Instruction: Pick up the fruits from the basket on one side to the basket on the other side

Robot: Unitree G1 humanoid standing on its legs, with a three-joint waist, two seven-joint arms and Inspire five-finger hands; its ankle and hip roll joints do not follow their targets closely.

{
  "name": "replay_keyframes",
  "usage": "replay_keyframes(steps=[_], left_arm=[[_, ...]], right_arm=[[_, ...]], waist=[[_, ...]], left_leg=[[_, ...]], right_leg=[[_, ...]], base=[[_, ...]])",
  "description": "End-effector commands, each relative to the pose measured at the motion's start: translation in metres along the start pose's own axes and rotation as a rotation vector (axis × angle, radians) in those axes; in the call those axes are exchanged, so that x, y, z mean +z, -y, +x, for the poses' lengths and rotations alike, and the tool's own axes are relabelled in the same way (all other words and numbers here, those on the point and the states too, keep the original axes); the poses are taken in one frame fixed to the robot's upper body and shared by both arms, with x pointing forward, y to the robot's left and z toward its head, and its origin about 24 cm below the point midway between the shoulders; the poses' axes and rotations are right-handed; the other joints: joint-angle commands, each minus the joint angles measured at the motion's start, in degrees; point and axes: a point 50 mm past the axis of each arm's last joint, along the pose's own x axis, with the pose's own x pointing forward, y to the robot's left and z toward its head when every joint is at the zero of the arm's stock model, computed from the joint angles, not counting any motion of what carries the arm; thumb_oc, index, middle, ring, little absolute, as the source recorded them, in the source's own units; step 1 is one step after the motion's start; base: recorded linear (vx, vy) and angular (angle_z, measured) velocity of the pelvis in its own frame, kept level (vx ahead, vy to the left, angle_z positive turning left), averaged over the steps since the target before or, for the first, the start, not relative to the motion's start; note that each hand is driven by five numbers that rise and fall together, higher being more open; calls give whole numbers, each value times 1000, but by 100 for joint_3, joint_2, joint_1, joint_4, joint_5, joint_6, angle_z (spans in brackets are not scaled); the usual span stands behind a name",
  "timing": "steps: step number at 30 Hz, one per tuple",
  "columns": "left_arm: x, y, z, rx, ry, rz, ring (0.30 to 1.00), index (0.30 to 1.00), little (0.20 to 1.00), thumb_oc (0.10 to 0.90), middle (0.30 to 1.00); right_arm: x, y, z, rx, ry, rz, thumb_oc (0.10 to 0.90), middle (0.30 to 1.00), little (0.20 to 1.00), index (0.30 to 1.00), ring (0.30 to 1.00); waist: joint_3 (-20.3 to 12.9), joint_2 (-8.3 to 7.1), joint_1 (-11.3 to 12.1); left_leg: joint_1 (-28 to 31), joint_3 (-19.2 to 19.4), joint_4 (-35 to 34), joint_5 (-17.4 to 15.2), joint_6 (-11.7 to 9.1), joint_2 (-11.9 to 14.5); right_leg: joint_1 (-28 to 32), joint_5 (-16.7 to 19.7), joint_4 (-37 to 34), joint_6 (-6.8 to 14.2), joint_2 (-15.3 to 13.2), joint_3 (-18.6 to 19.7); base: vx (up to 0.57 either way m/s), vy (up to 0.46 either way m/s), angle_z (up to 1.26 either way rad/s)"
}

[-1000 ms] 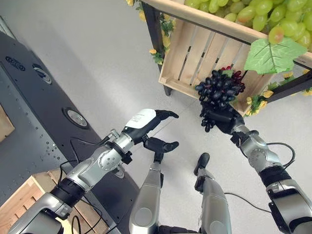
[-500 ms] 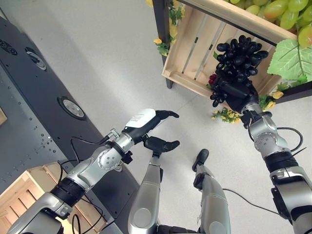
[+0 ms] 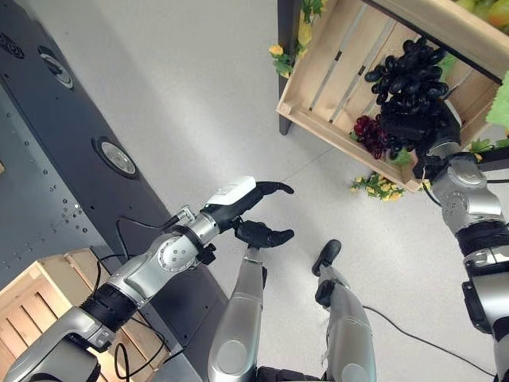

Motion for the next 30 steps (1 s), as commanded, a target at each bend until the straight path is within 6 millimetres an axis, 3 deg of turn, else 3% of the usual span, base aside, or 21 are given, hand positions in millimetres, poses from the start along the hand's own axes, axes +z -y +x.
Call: replay_keyframes(steps=[1,7,14,18,19,21,22,26,30], left_arm=[[38,-21,3,76,200,13,900,900,900,800,900],[39,-17,1,68,210,2,900,900,900,800,900],[43,-10,0,50,231,-2,900,900,900,800,900],[45,-9,0,63,240,-10,900,900,900,800,900],[45,-8,0,67,243,-13,900,900,900,800,900],[46,-7,0,67,247,-11,900,900,900,800,900],[46,-7,0,68,248,-12,900,900,900,800,900],[47,-7,0,74,251,-14,900,900,900,800,900],[48,-7,1,78,259,-20,900,900,900,800,900]], right_arm=[[95,20,3,-96,337,-86,400,300,300,300,300],[116,19,6,-287,391,-360,400,300,300,300,300],[155,18,3,-618,550,-682,400,300,300,300,300],[161,15,2,-676,564,-704,400,300,300,300,300],[161,15,2,-694,557,-677,433,349,349,349,349],[157,17,3,-707,527,-597,544,516,516,516,516],[155,18,3,-714,514,-563,800,900,900,900,900],[146,21,4,-723,472,-489,800,900,900,900,900],[128,23,8,-648,363,-521,800,900,900,900,900]], waist=[[-86,-234,111],[-86,-252,205],[-86,-155,304],[-86,-149,319],[-86,-131,319],[-86,-101,322],[-86,-92,323],[-86,-55,328],[-86,-68,297]], left_leg=[[63,344,-5,-395,401,-382],[-52,292,66,-459,466,-415],[-241,251,275,-598,556,-488],[-288,248,305,-613,580,-514],[-289,257,301,-615,585,-521],[-286,254,287,-609,580,-532],[-281,251,289,-614,571,-541],[-226,250,297,-633,549,-542],[-85,286,231,-636,545,-525]], right_leg=[[7,-237,619,412,8,171],[-95,-213,660,434,-10,103],[-291,-265,852,448,-26,70],[-323,-276,850,442,-25,51],[-326,-289,850,435,-30,41],[-330,-304,855,433,-30,42],[-323,-314,849,431,-27,45],[-287,-369,909,421,-46,45],[-180,-357,833,428,-51,78]], base=[[51,-15,6],[33,-15,5],[21,-3,7],[0,0,7],[-8,14,3],[0,0,0],[0,0,0],[0,0,0],[-8,-3,0]])
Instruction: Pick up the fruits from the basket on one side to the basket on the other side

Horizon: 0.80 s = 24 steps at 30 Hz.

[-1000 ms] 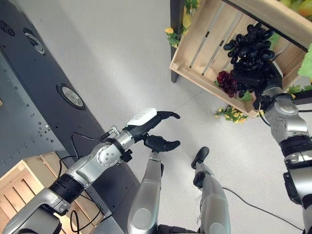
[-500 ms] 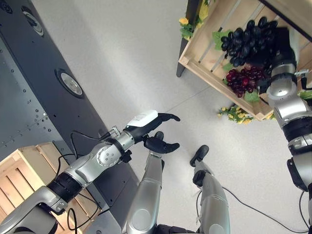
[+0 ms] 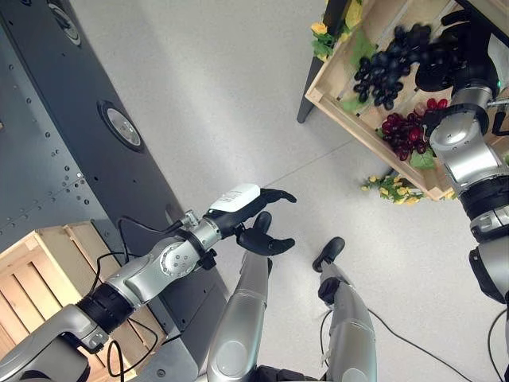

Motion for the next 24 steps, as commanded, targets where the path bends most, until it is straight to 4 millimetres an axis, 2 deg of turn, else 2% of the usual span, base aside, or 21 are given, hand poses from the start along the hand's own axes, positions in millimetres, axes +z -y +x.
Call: replay_keyframes(steps=[1,5,9,14,16,19,20,24], left_arm=[[42,-16,3,98,239,-37,900,900,900,800,900],[40,-18,3,108,232,-30,900,900,900,800,900],[39,-22,2,108,228,-16,900,900,900,800,900],[37,-25,1,110,219,-8,900,900,900,800,900],[37,-24,2,111,218,-14,900,900,900,800,900],[36,-25,4,112,216,-14,900,900,900,800,900],[34,-25,3,111,208,-9,900,900,900,800,900],[29,-25,2,115,190,-30,900,900,900,800,900]], right_arm=[[20,51,23,-154,43,56,800,900,900,900,900],[3,46,20,-65,-52,37,800,900,900,900,900],[-2,43,19,-29,-67,24,800,900,900,900,900],[4,29,10,70,-31,213,800,900,900,900,900],[4,13,-2,196,-14,368,800,900,900,900,900],[-1,-3,-16,344,-19,480,800,900,900,900,900],[-6,-15,-29,483,-35,571,800,900,900,900,900],[-19,-36,-59,715,-48,687,800,900,900,900,900]], waist=[[-79,-14,34],[-79,-66,-12],[-79,-116,-21],[-79,-174,-34],[-79,-181,-66],[-79,-172,-99],[-79,-156,-121],[-147,-126,-185]], left_leg=[[523,535,-221,-576,514,-335],[750,592,-386,-540,501,-288],[897,600,-485,-519,498,-273],[1335,619,-678,-513,501,-269],[1656,628,-799,-509,480,-267],[1945,622,-982,-441,456,-268],[2232,639,-1139,-425,421,-244],[2760,690,-1487,-318,339,-192]], right_leg=[[222,-288,509,376,122,247],[442,-266,336,387,159,267],[558,-242,239,392,195,293],[938,-247,80,403,231,340],[1238,-246,-54,416,235,379],[1519,-217,-230,408,234,382],[1779,-221,-358,422,246,397],[2309,-180,-691,428,242,396]], base=[[-32,-10,-1],[-24,-18,-3],[-46,-24,-2],[-30,-16,-6],[-16,-9,0],[-15,-11,-3],[-26,-12,-5],[22,-2,-7]])
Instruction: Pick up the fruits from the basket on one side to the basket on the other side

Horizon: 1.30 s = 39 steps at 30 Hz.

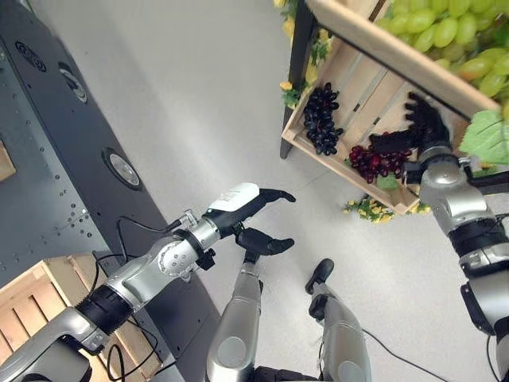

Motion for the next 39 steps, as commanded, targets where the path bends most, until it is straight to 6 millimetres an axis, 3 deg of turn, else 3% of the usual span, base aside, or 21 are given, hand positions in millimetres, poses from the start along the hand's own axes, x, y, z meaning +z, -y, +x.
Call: replay_keyframes(steps=[1,3,9,13,19,23,26,29,32,34,35,39], left_arm=[[33,-15,7,101,212,-12,900,900,900,800,900],[29,-10,5,92,200,-34,900,900,900,800,900],[19,0,-6,69,155,-136,900,900,900,800,900],[10,21,-19,38,84,-242,900,900,900,800,900],[-1,62,-40,55,-59,-488,900,900,900,800,900],[-13,68,-51,157,-148,-615,900,900,900,800,900],[-17,69,-55,225,-182,-701,900,900,900,800,900],[-16,67,-54,282,-181,-757,900,900,900,800,900],[-14,66,-51,303,-166,-848,900,900,900,800,900],[-13,67,-50,295,-161,-874,900,900,900,800,900],[-11,73,-48,262,-148,-962,900,900,900,800,900],[-7,85,-43,202,-135,-1042,900,900,900,800,900]], right_arm=[[47,-7,-9,279,256,116,800,900,900,900,900],[29,-17,-16,409,221,163,800,900,900,900,900],[-7,-41,-38,585,187,278,800,900,900,900,900],[-36,-57,-64,579,172,449,800,900,900,900,900],[-96,-81,-118,530,46,544,800,900,900,900,900],[-121,-99,-139,585,-63,621,800,900,900,900,900],[-130,-109,-148,623,-102,684,800,900,900,900,900],[-129,-119,-145,670,-118,642,800,900,900,900,900],[-127,-124,-142,702,-123,622,800,900,900,900,900],[-127,-124,-142,699,-126,626,800,900,900,900,900],[-128,-125,-142,711,-137,626,800,900,900,900,900],[-133,-126,-144,705,-176,630,800,900,900,900,900]], waist=[[-299,-65,-38],[-510,-56,-53],[-1047,15,-117],[-1462,34,-228],[-1902,107,-490],[-2003,96,-541],[-2031,89,-497],[-1971,130,-393],[-1862,105,-236],[-1843,67,-225],[-1814,-39,-195],[-1810,-127,-277]], left_leg=[[717,407,-470,-354,276,-309],[969,429,-711,-297,221,-282],[1475,427,-1136,-176,128,-213],[1778,510,-1338,-126,81,-113],[2087,705,-1660,-16,35,41],[2152,775,-1638,3,-14,108],[2126,774,-1670,104,-119,207],[1894,863,-1670,391,-317,391],[1756,1119,-1565,509,-347,454],[1675,1240,-1293,415,-326,432],[1580,1420,-680,25,-289,333],[1622,1773,-224,-305,-192,279]], right_leg=[[586,-197,31,344,88,207],[854,-199,-171,336,98,159],[1333,-261,-421,283,122,109],[1622,-278,-579,249,128,102],[1875,-276,-814,203,239,178],[1939,-358,-791,120,307,135],[2023,-367,-917,39,408,60],[2065,-366,-1057,-69,540,-12],[2109,-387,-1040,-140,538,-200],[2104,-373,-1037,-156,497,-291],[2110,-390,-999,-144,399,-419],[2070,-274,-933,-86,237,-638]], base=[[53,-4,-6],[77,-10,2],[70,-1,2],[99,-18,4],[44,-44,-5],[-2,-141,-5],[-13,-244,-1],[-68,-189,5],[-68,-119,16],[-53,-48,39],[-42,2,70],[-38,102,59]])
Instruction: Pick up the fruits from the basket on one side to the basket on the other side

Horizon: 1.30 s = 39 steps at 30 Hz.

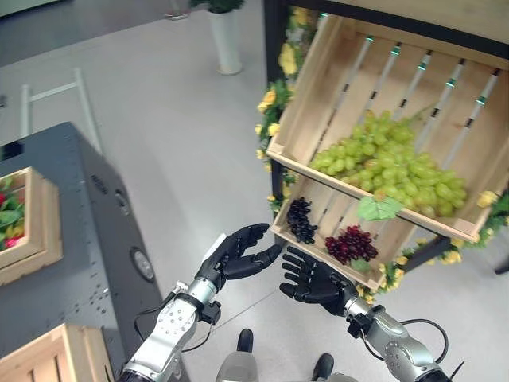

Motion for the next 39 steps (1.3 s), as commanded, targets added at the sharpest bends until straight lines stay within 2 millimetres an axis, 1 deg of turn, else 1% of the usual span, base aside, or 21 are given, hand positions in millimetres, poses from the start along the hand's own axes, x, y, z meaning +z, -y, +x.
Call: replay_keyframes(steps=[1,2,3,5,6,10,13,15,16,17,18,19,20,21,23,24,25,27,28,33,39], left_arm=[[30,-4,11,-59,144,-16,900,900,900,800,900],[29,-4,12,-69,138,-20,900,900,900,800,900],[27,-2,13,-104,123,-20,900,900,900,800,900],[24,-3,13,-116,93,-16,900,900,900,800,900],[22,-4,12,-133,74,-10,900,900,900,800,900],[21,-3,7,-187,28,-11,900,900,900,800,900],[22,-4,5,-218,18,-18,900,900,900,800,900],[21,-4,4,-227,18,-25,900,900,900,800,900],[23,-1,5,-245,23,-27,900,900,900,800,900],[23,-1,5,-246,24,-23,900,900,900,800,900],[25,-1,6,-255,28,-15,900,900,900,800,900],[26,-1,6,-259,29,-15,900,900,900,800,900],[27,-1,7,-265,32,-13,900,900,900,800,900],[28,0,8,-265,37,-12,900,900,900,800,900],[32,5,12,-270,47,-16,900,900,900,800,900],[33,5,13,-270,48,-15,900,900,900,800,900],[33,6,14,-259,57,-19,900,900,900,800,900],[33,8,15,-261,61,-26,900,900,900,800,900],[31,10,16,-255,59,-32,900,900,900,800,900],[29,19,20,-247,68,-90,900,900,900,800,900],[27,25,20,-261,67,-88,900,900,900,800,900]], right_arm=[[34,-25,20,148,154,-13,800,900,900,900,900],[33,-24,20,142,151,-10,800,900,900,900,900],[28,-24,18,133,141,-6,800,900,900,900,900],[22,-25,17,131,128,5,800,900,900,900,900],[20,-26,17,130,129,15,800,900,900,900,900],[18,-30,18,120,146,45,800,900,900,900,900],[20,-32,19,95,182,55,800,900,900,900,900],[20,-31,17,79,196,45,800,900,900,900,900],[23,-29,16,58,221,72,800,900,900,900,900],[23,-29,16,55,227,76,800,900,900,900,900],[24,-28,16,48,241,89,800,900,900,900,900],[24,-29,15,45,244,92,800,900,900,900,900],[24,-28,15,32,247,100,800,900,900,900,900],[24,-28,14,27,247,99,800,900,900,900,900],[22,-28,11,25,258,102,800,900,900,900,900],[22,-28,11,25,259,101,800,900,900,900,900],[22,-30,12,36,254,87,800,900,900,900,900],[24,-28,12,29,245,78,800,900,900,900,900],[24,-25,12,14,235,73,800,900,900,900,900],[28,-21,14,-14,236,71,800,900,900,900,900],[27,-20,12,-34,242,70,800,900,900,900,900]], waist=[[-143,-568,-83],[-170,-545,-114],[-251,-466,-202],[-320,-401,-234],[-389,-376,-231],[-501,-324,-190],[-457,-293,-139],[-434,-276,-137],[-361,-264,-168],[-343,-263,-176],[-283,-260,-231],[-271,-264,-246],[-243,-270,-289],[-230,-280,-323],[-241,-341,-509],[-254,-356,-527],[-282,-412,-609],[-341,-413,-610],[-402,-425,-606],[-636,-470,-621],[-809,-468,-690]], left_leg=[[223,536,575,-370,-326,-484],[293,617,428,-319,-338,-465],[493,841,37,-179,-379,-416],[695,778,-307,-115,-363,-486],[784,701,-479,-104,-329,-565],[914,483,-603,-251,-168,-802],[948,371,-557,-359,18,-929],[959,400,-579,-357,83,-967],[969,278,-550,-414,242,-1095],[970,256,-535,-427,265,-1112],[959,175,-497,-470,337,-1153],[946,156,-481,-477,350,-1164],[918,108,-441,-489,365,-1170],[831,127,-391,-410,374,-1143],[675,-202,-212,-413,326,-1106],[651,-232,-201,-420,332,-1115],[638,-313,-191,-459,340,-1113],[637,-304,-192,-438,266,-1021],[624,-303,-212,-395,213,-975],[763,-227,-598,-240,58,-781],[731,-200,-622,-247,-41,-676]], right_leg=[[68,186,-64,-50,-131,-132],[78,188,-60,-34,-131,-179],[139,214,-104,3,-132,-328],[187,251,-147,67,-144,-339],[217,316,-205,155,-167,-317],[105,431,-144,364,-323,-298],[-119,502,379,490,-642,-335],[-184,570,613,522,-765,-361],[-468,785,1319,594,-1008,-201],[-529,812,1448,599,-1043,-141],[-735,898,1884,620,-1112,92],[-789,905,1962,622,-1119,161],[-862,921,1991,614,-1098,307],[-843,984,1700,494,-1030,343],[-703,823,726,420,-640,1090],[-735,880,709,430,-633,1165],[-826,991,645,482,-566,1474],[-590,668,289,439,-428,1443],[-434,609,87,403,-351,1434],[-91,618,-467,310,-191,1375],[-52,551,-545,259,-102,1349]], base=[[5,189,51],[31,274,70],[43,215,63],[61,258,95],[60,264,110],[43,266,60],[20,271,30],[12,251,20],[11,214,21],[1,222,31],[-12,67,22],[-19,34,26],[-64,-50,25],[-68,-139,41],[-51,-221,52],[-44,-237,67],[-31,-151,62],[-21,-226,63],[-8,-190,58],[-2,-133,-1],[-17,-64,-5]])
